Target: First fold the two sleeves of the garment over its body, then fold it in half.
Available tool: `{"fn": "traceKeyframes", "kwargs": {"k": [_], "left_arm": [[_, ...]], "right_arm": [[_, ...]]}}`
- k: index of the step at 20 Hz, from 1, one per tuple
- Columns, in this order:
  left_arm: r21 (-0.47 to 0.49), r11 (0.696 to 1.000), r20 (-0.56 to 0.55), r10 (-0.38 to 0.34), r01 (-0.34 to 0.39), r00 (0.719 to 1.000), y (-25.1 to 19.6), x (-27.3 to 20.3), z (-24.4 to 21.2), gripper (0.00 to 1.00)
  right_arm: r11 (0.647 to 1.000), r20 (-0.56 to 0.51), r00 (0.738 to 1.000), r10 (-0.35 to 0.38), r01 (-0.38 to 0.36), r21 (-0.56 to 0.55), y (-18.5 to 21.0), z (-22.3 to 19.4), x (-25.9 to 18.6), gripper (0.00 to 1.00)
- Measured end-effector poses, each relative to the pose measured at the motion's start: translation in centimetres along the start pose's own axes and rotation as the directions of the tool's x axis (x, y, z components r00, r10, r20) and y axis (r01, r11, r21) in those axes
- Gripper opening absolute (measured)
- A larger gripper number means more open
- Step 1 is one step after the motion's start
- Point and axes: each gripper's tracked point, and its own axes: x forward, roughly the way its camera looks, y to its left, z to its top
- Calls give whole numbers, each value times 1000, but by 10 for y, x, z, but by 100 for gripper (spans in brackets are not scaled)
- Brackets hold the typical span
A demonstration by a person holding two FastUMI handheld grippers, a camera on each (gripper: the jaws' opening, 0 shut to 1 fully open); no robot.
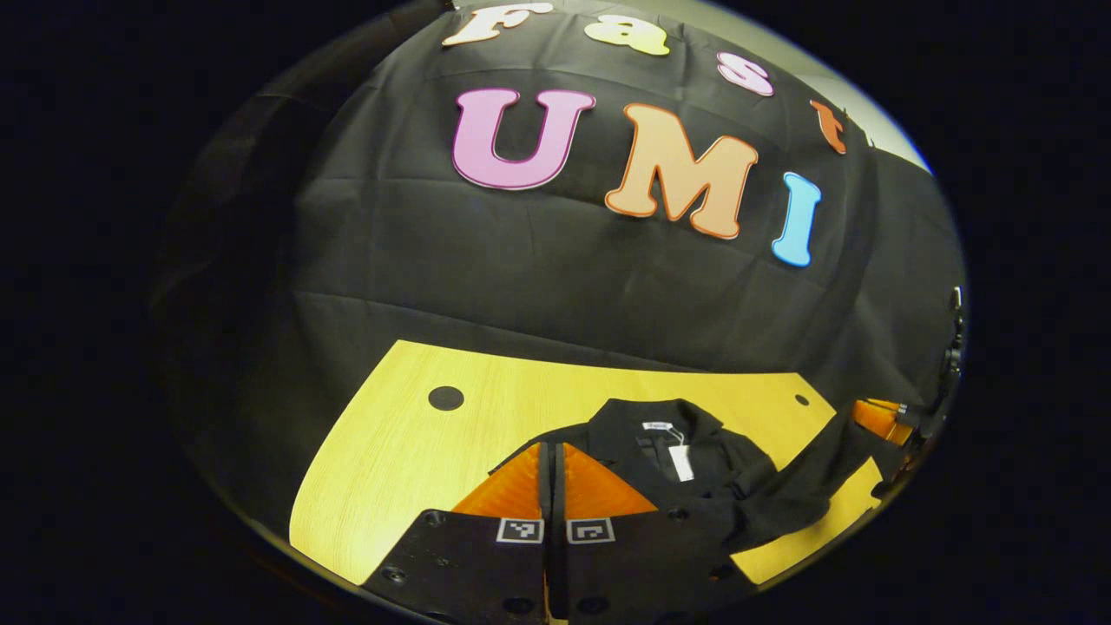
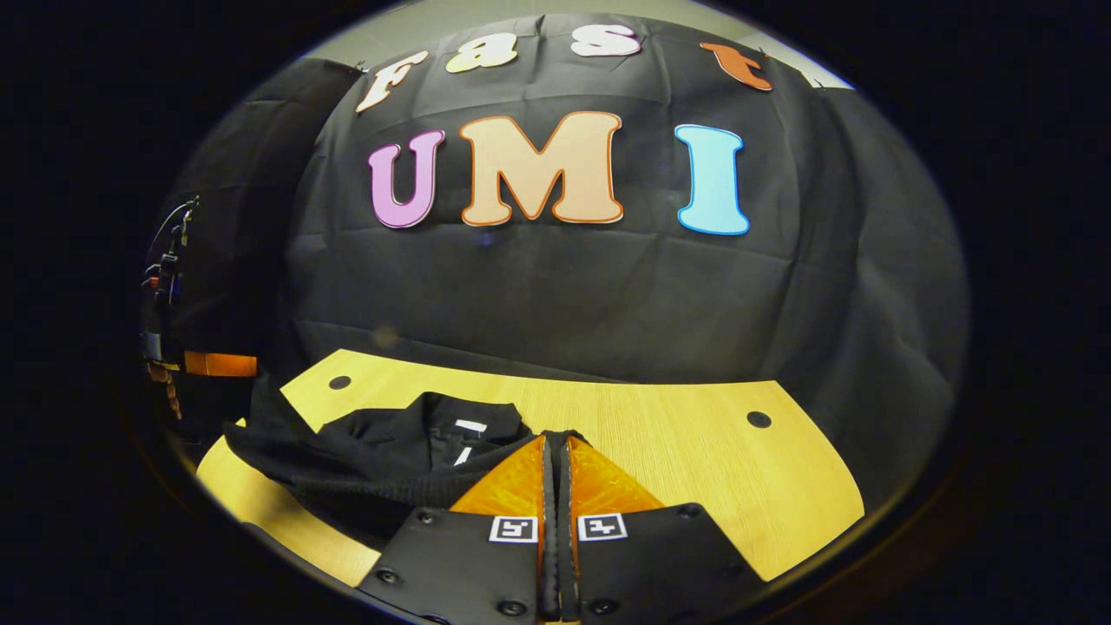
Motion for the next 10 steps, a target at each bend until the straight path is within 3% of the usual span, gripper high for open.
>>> {"fn": "traceKeyframes", "kwargs": {"k": [2, 4, 5, 7, 8, 10], "left_arm": [[6, 1000, -19, 24, -24, 1000, 11, 17, -6, 0], [60, 988, 8, 139, -139, 990, 39, 27, 0, 0], [89, 983, 47, 158, -161, 986, 48, 32, 9, 1], [101, 985, 133, 126, -140, 983, 40, 33, 33, 38], [94, 991, 162, 83, -99, 983, 27, 32, 43, 56], [89, 995, 182, 19, -35, 983, 10, 21, 48, 94]], "right_arm": [[999, -5, 999, -41, 41, 14, -5, 3, 18, 2], [993, -32, 993, -112, 113, 36, -16, 1, 31, 10], [989, -29, 990, -136, 137, 50, -20, 4, 33, 40], [985, -17, 989, -149, 150, 81, -19, 9, 27, 98], [984, -6, 987, -160, 160, 84, -19, 13, 21, 94], [980, 36, 981, -190, 187, 72, -19, 22, 6, 96]]}}
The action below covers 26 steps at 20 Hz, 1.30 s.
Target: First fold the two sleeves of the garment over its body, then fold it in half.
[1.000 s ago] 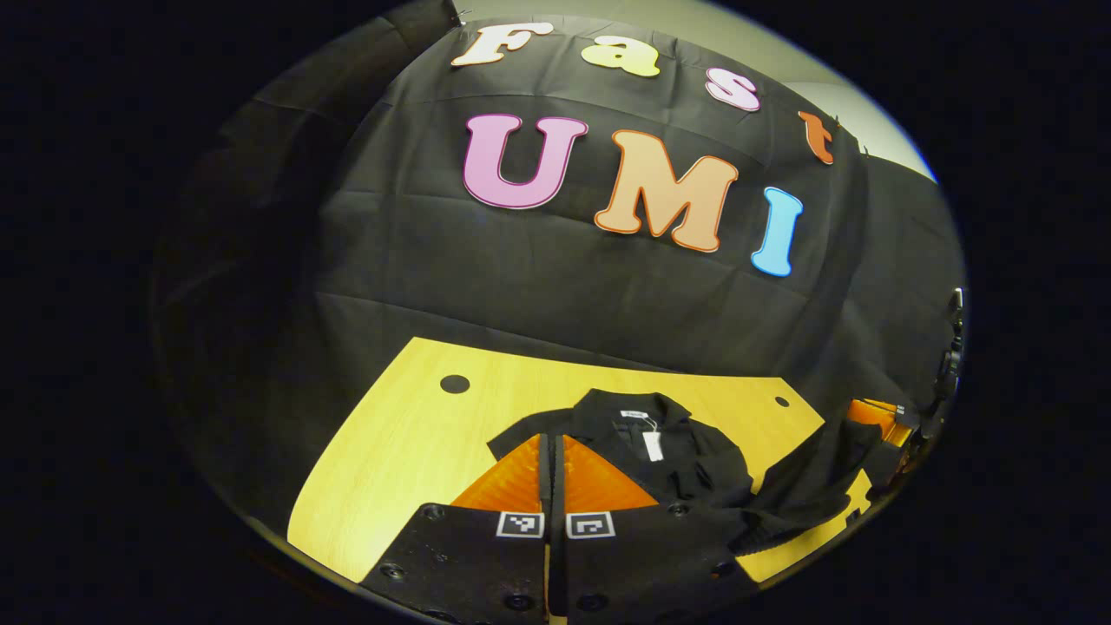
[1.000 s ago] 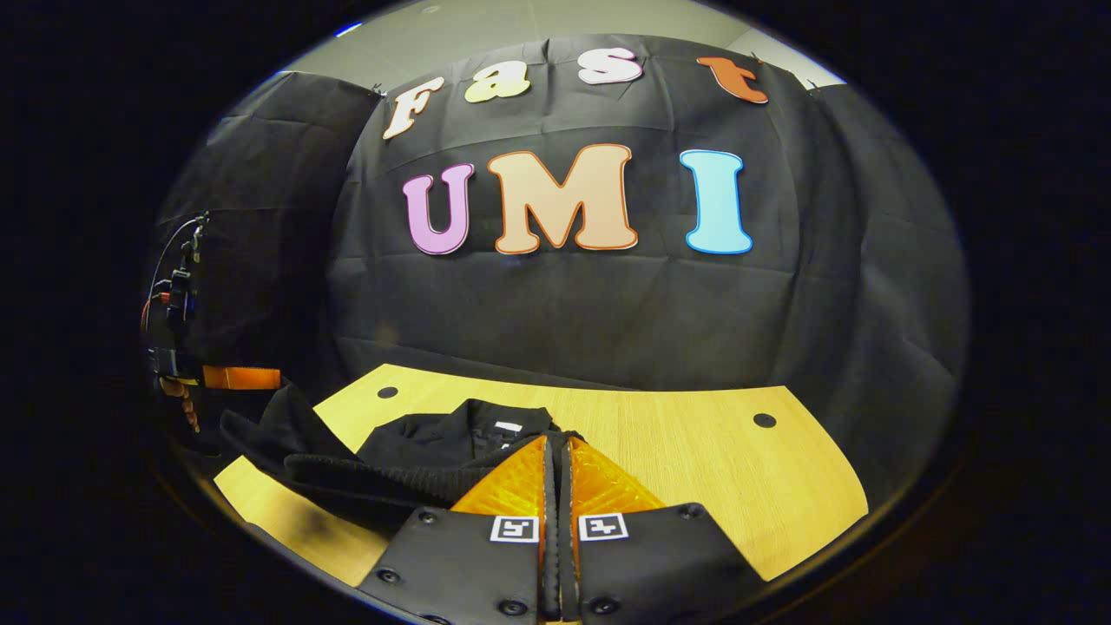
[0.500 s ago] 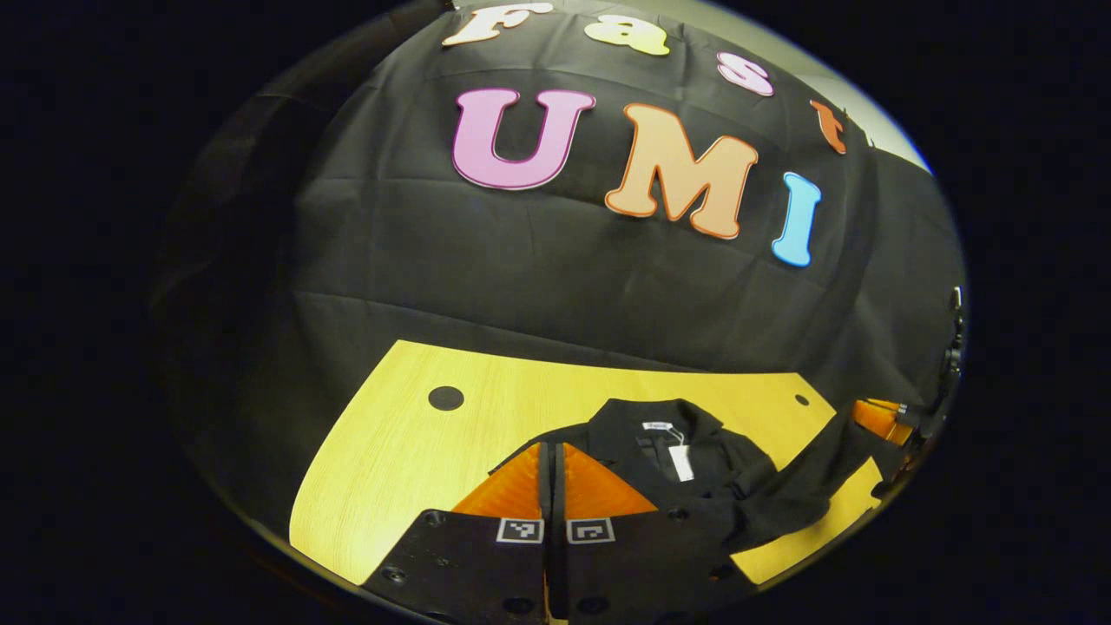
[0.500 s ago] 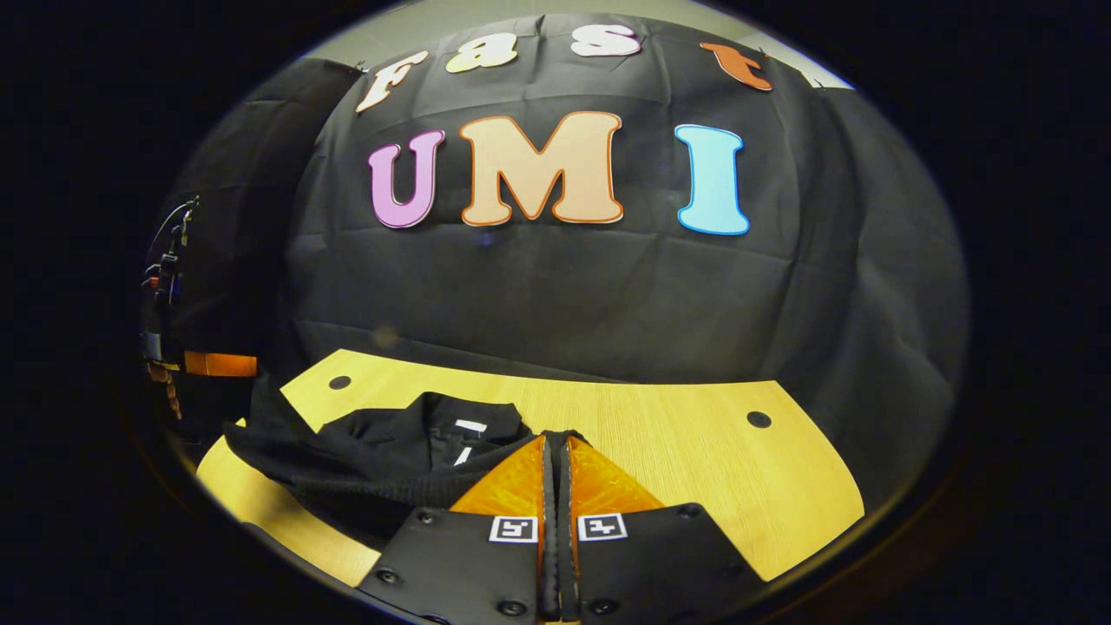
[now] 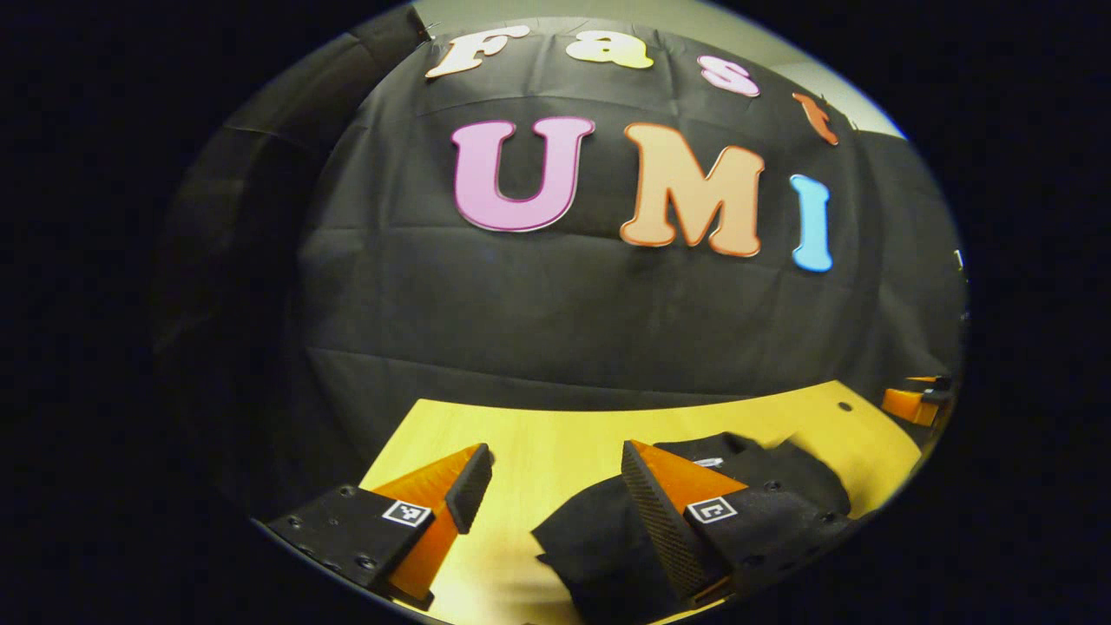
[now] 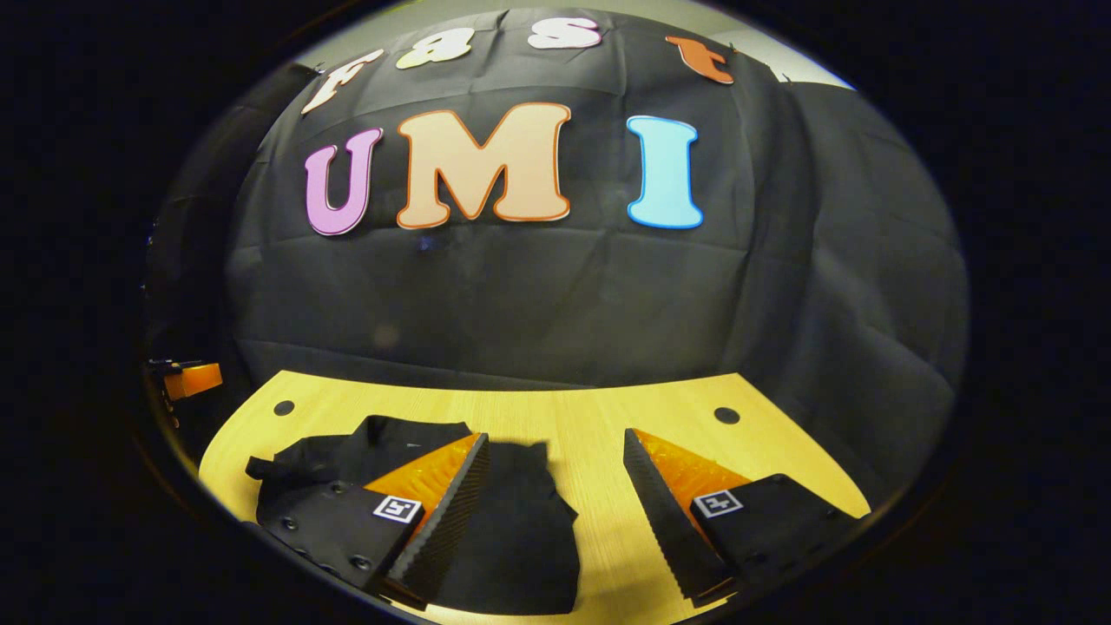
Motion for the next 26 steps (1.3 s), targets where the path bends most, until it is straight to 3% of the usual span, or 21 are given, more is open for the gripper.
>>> {"fn": "traceKeyframes", "kwargs": {"k": [5, 11, 19, 26], "left_arm": [[-25, 1000, 77, -11, 13, 997, -23, -46, 27, 93], [13, 999, 191, 46, -50, 981, -46, -126, 55, 92], [27, 994, 265, 96, -107, 959, -89, -226, 59, 92], [5, 994, 291, 101, -107, 951, -111, -276, 58, 92]], "right_arm": [[999, 127, 991, 48, -45, -24, 6, 23, -57, 98], [990, 247, 960, 133, -118, -75, -6, 30, -136, 98], [981, 308, 932, 193, -188, -46, -37, 2, -230, 98], [976, 340, 916, 212, -214, -31, -50, -10, -280, 100]]}}
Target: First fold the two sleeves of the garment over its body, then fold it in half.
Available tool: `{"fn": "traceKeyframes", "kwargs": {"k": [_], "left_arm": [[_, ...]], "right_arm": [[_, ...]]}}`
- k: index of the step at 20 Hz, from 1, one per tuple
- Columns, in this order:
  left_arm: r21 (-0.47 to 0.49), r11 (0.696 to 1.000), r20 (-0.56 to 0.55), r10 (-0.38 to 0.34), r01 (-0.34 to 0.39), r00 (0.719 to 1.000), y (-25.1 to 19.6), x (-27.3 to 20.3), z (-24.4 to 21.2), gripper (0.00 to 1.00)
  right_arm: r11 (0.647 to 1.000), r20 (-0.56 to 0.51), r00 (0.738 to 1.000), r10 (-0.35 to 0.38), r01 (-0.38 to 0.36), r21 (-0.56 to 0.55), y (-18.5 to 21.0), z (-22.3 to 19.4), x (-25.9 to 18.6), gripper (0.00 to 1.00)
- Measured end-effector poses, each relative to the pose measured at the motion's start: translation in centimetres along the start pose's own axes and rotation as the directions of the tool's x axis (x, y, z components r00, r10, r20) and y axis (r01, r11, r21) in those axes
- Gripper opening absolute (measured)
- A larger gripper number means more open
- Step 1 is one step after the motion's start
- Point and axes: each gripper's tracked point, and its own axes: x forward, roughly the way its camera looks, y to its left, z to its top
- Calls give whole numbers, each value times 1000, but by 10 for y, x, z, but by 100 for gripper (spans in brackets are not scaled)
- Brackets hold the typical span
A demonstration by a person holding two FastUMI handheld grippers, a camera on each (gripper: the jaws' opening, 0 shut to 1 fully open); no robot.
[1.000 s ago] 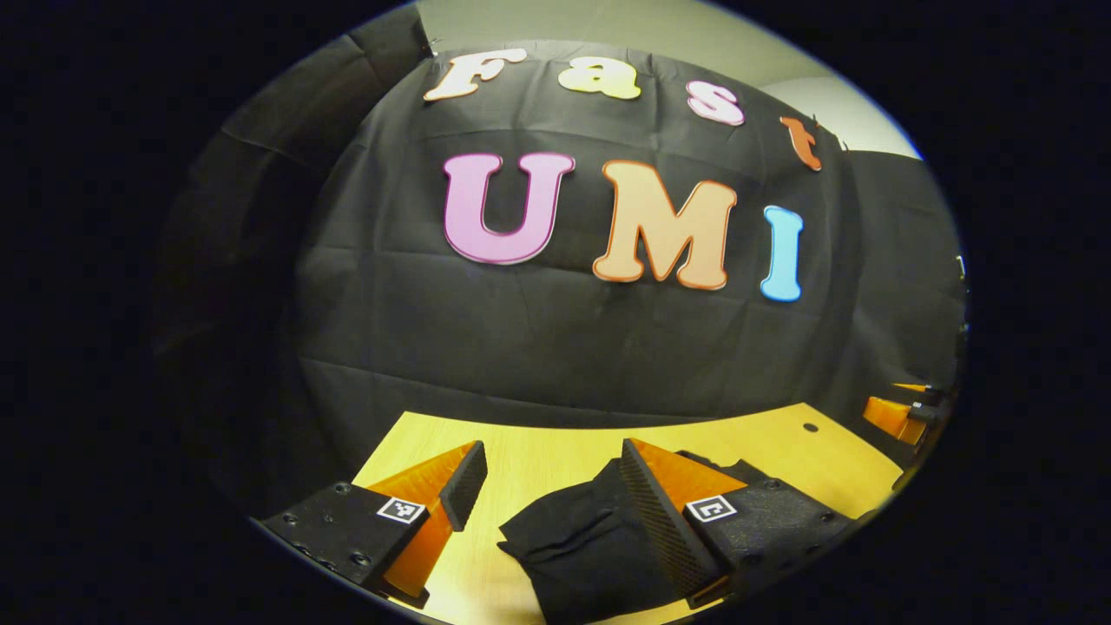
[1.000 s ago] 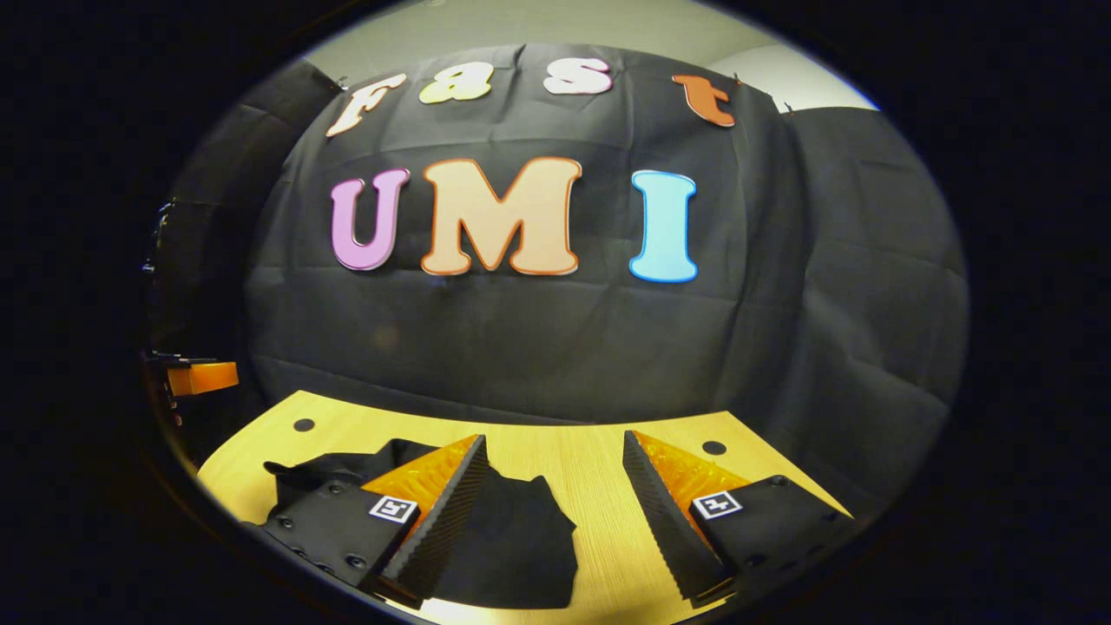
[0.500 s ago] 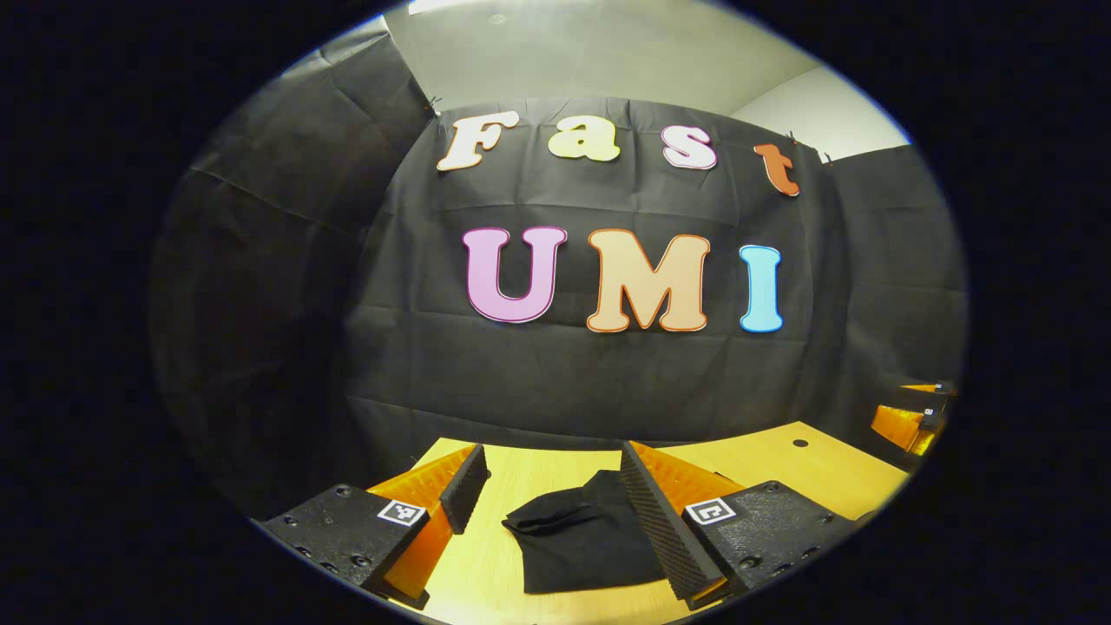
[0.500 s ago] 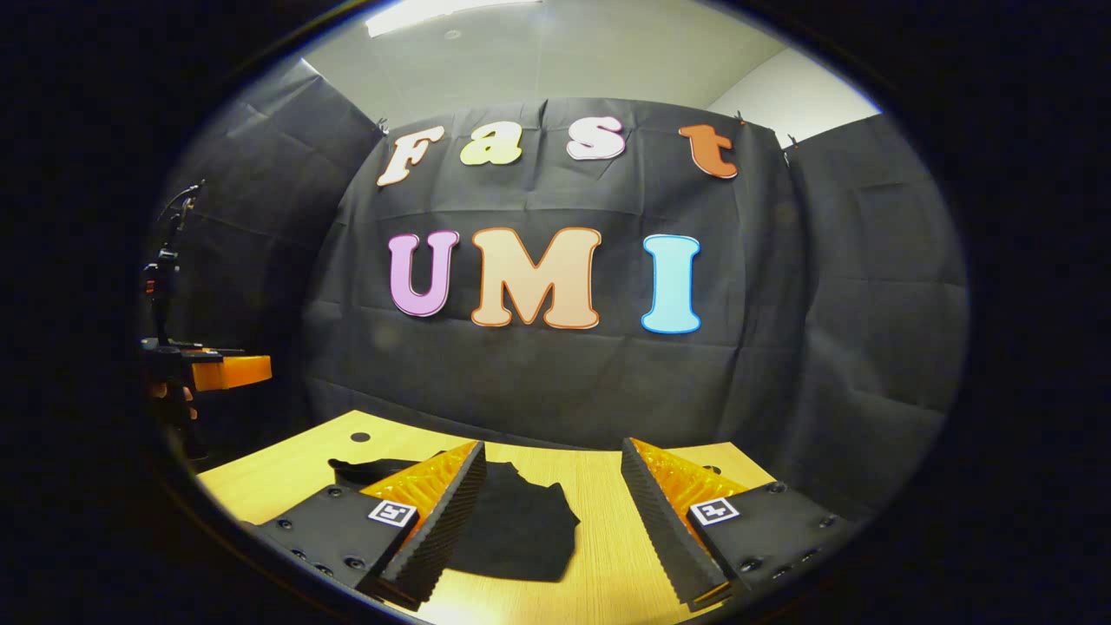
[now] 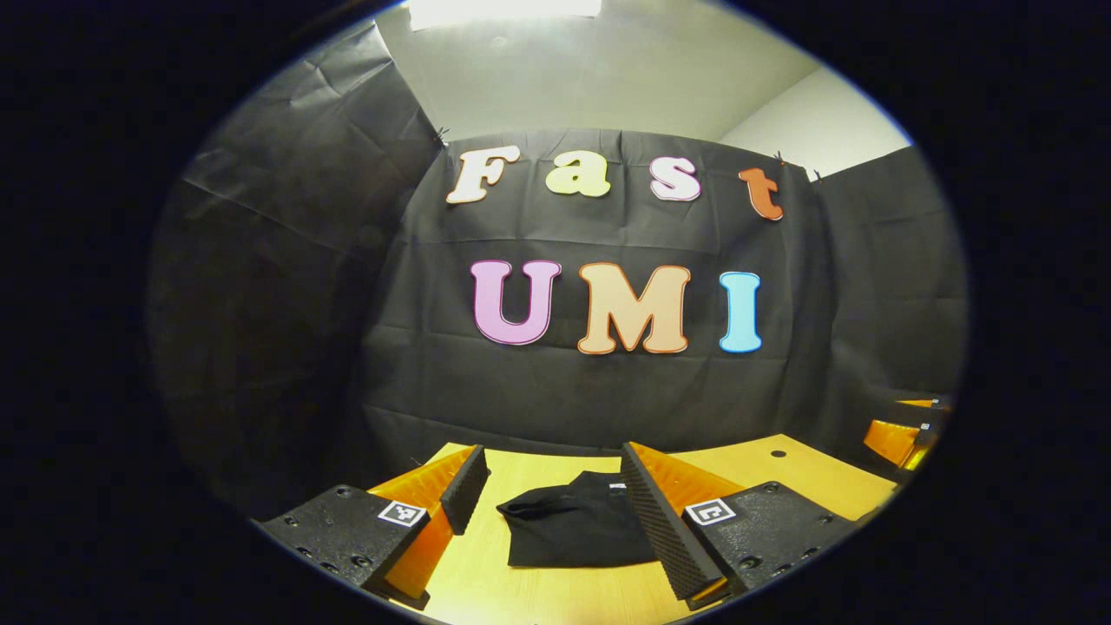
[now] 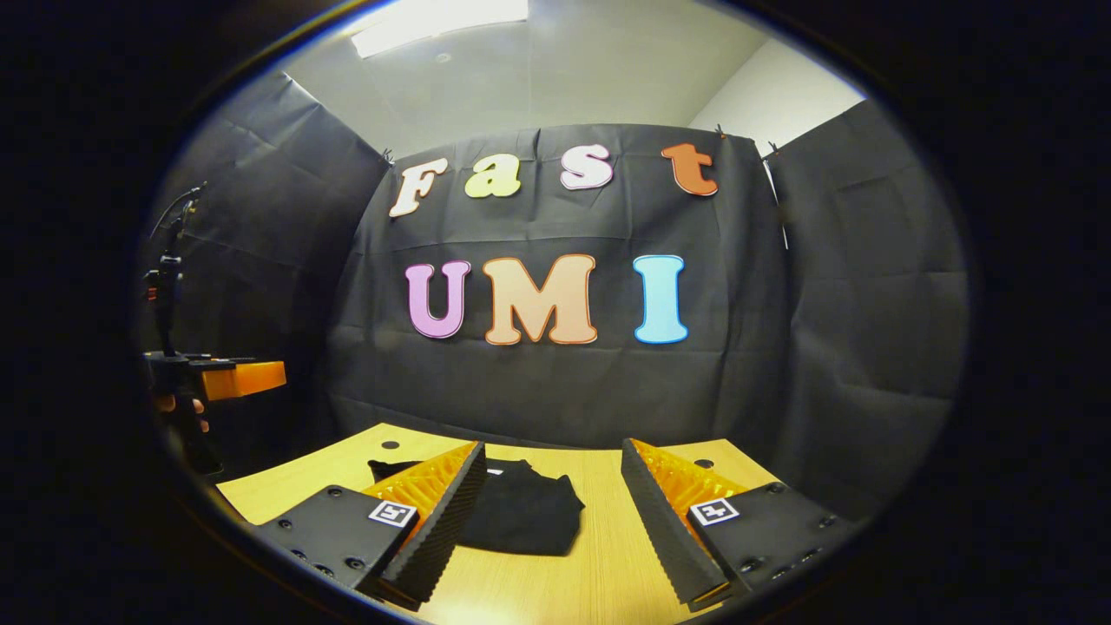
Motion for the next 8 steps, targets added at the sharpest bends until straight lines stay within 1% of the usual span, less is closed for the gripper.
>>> {"fn": "traceKeyframes", "kwargs": {"k": [3, 4, 8], "left_arm": [[-3, 1000, 20, 3, -3, 1000, -2, -6, 11, 93], [-1, 1000, 21, 4, -3, 1000, -4, -8, 11, 92], [2, 1000, 31, -6, 6, 1000, -10, -11, 17, 92]], "right_arm": [[1000, 26, 1000, 10, -10, 1, 1, 9, -10, 96], [1000, 28, 1000, 11, -11, -5, 0, 9, -12, 99], [1000, 25, 999, 19, -19, -4, 1, 9, -19, 100]]}}
